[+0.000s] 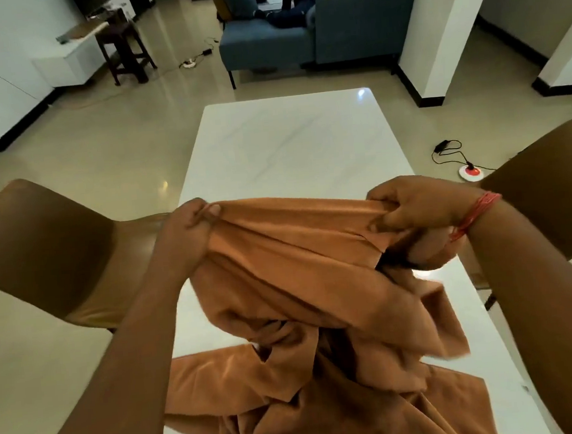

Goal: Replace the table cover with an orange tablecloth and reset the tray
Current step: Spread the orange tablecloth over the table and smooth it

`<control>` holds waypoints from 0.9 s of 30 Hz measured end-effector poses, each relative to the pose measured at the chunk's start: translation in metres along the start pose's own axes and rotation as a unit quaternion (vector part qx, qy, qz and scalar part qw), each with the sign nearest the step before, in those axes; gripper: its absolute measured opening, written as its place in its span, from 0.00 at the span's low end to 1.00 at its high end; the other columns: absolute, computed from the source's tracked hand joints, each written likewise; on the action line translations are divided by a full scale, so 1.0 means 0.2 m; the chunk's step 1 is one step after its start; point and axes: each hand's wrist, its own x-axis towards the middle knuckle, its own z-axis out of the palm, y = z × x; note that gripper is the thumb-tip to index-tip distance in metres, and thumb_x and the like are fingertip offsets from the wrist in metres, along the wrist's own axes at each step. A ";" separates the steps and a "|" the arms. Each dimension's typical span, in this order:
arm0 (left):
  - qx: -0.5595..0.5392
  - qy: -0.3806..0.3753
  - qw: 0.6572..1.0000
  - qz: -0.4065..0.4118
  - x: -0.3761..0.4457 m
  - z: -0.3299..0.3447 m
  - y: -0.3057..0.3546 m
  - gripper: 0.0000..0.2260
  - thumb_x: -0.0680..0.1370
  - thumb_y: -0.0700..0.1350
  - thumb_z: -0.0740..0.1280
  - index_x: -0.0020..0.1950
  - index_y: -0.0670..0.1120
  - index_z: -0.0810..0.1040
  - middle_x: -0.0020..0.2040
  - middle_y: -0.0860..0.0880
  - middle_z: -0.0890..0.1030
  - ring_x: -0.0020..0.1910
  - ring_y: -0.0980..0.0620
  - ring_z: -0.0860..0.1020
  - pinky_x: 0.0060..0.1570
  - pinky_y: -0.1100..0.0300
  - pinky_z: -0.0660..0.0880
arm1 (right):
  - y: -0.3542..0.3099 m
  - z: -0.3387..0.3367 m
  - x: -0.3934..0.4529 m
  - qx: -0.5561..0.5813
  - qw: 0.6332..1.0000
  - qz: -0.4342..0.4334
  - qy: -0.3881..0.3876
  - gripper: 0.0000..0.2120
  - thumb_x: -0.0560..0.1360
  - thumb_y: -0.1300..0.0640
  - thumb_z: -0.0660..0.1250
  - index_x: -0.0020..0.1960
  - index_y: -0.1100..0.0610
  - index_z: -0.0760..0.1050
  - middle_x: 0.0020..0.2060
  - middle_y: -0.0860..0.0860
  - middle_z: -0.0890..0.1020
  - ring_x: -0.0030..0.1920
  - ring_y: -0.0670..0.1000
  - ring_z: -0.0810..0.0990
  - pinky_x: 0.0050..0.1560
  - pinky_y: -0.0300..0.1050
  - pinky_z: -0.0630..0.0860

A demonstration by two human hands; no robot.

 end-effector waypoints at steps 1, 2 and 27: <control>0.011 0.034 0.999 -0.024 0.00 -0.01 -0.06 0.16 0.82 0.53 0.61 0.45 0.42 0.76 0.38 0.45 0.77 0.39 0.47 0.74 0.39 0.53 0.68 | 0.03 -0.03 0.00 -0.023 1.000 0.013 0.010 0.03 0.73 0.53 0.72 0.44 0.49 0.78 0.36 0.49 0.81 0.37 0.47 0.79 0.40 0.45 0.75; 0.020 0.064 0.997 -0.049 0.00 -0.02 -0.12 0.16 0.83 0.54 0.60 0.45 0.42 0.75 0.38 0.45 0.77 0.40 0.45 0.75 0.38 0.53 0.67 | 0.05 -0.05 0.00 -0.052 0.998 0.023 0.030 0.03 0.73 0.56 0.71 0.45 0.48 0.78 0.36 0.48 0.80 0.40 0.50 0.79 0.40 0.45 0.74; -0.322 0.122 0.938 -0.029 -0.07 -0.08 0.08 0.10 0.80 0.37 0.59 0.46 0.46 0.79 0.41 0.48 0.79 0.39 0.53 0.77 0.39 0.60 0.77 | 0.20 0.11 0.27 -0.080 0.935 0.093 0.334 0.12 0.71 0.68 0.62 0.48 0.58 0.80 0.45 0.58 0.76 0.47 0.65 0.78 0.44 0.51 0.74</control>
